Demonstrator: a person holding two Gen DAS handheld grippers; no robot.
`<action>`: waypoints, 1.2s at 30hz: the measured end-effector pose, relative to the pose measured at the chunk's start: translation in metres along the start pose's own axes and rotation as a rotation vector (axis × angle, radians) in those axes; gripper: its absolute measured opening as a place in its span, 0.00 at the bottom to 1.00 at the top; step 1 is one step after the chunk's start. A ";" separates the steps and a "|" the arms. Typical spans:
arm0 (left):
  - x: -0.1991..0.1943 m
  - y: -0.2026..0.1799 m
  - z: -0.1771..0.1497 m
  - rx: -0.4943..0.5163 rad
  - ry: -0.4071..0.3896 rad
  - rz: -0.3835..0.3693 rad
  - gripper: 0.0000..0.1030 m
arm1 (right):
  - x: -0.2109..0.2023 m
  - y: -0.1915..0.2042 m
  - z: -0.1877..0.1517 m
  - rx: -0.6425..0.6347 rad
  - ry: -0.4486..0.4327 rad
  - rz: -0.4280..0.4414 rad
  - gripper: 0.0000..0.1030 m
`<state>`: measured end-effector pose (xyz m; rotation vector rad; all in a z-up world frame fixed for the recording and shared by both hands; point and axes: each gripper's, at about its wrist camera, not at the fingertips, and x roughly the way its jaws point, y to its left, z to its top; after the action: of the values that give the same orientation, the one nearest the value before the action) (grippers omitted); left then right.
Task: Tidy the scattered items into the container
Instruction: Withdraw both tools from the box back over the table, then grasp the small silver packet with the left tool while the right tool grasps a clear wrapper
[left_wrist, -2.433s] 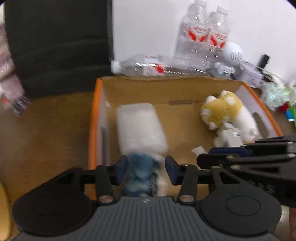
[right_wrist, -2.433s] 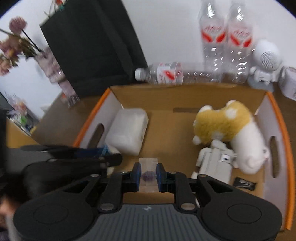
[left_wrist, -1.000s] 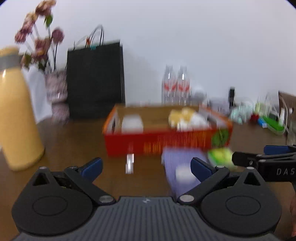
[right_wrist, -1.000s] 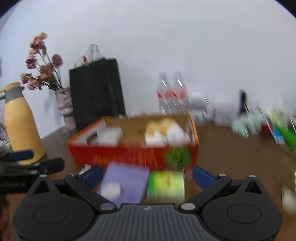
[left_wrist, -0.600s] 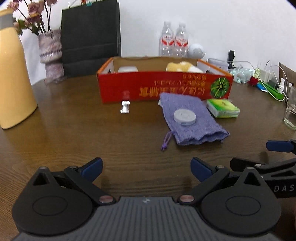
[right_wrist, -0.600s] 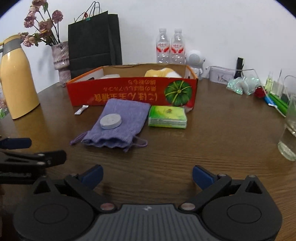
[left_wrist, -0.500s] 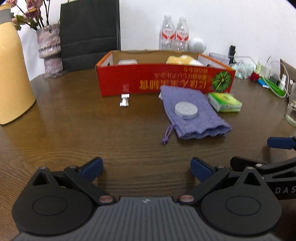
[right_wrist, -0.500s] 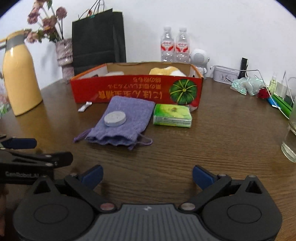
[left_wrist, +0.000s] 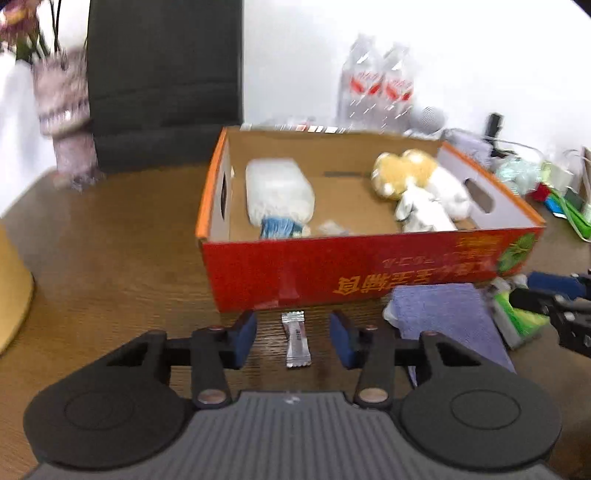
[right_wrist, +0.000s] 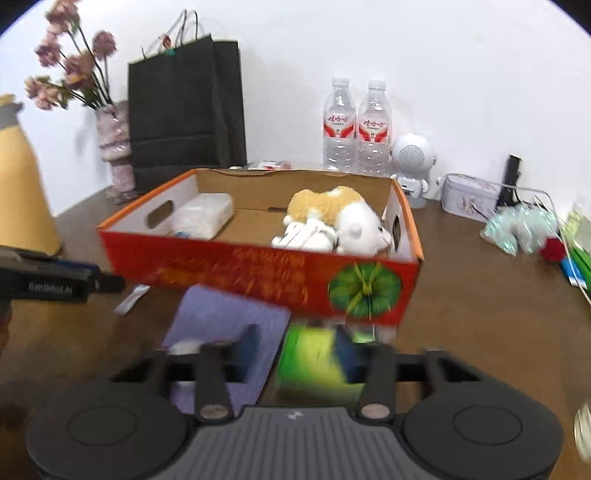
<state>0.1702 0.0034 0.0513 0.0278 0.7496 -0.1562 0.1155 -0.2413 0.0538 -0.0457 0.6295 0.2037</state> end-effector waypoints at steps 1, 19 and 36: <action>0.004 -0.002 -0.001 0.015 -0.016 -0.007 0.42 | 0.011 -0.002 0.003 -0.001 0.004 0.001 0.29; 0.008 -0.003 -0.019 0.064 -0.035 0.000 0.29 | 0.055 -0.012 -0.001 0.013 0.059 -0.029 0.39; -0.038 -0.013 -0.027 0.050 -0.120 -0.036 0.09 | 0.021 -0.004 -0.003 -0.013 -0.042 -0.014 0.04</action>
<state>0.1227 -0.0020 0.0576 0.0519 0.6265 -0.2095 0.1310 -0.2414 0.0392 -0.0579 0.5863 0.1943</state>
